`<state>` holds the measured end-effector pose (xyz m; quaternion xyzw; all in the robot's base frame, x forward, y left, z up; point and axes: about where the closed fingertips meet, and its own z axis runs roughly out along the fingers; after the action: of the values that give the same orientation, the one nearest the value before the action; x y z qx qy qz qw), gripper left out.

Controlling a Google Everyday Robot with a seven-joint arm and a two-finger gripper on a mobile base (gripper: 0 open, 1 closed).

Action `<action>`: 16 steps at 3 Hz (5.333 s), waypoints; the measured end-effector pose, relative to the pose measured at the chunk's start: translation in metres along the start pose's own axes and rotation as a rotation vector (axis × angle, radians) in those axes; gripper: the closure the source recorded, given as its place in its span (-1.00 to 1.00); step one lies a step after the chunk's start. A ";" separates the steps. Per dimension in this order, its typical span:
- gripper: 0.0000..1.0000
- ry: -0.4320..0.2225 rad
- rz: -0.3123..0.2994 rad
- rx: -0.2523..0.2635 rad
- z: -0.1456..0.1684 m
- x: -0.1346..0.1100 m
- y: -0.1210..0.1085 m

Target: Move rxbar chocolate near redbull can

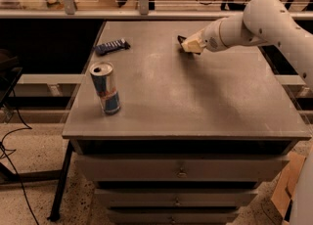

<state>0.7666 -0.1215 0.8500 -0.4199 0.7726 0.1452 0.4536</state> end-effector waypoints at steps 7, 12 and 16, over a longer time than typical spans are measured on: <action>1.00 -0.212 -0.616 -0.262 -0.047 -0.117 0.131; 0.63 -0.221 -0.855 -0.348 -0.051 -0.116 0.196; -1.00 -0.311 -0.869 -0.536 -0.053 -0.118 0.221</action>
Offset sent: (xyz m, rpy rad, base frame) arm -0.0317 0.0039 0.0634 -0.0394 -0.1686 0.1176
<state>0.5910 0.0408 0.9412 -0.7757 0.3872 0.1966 0.4579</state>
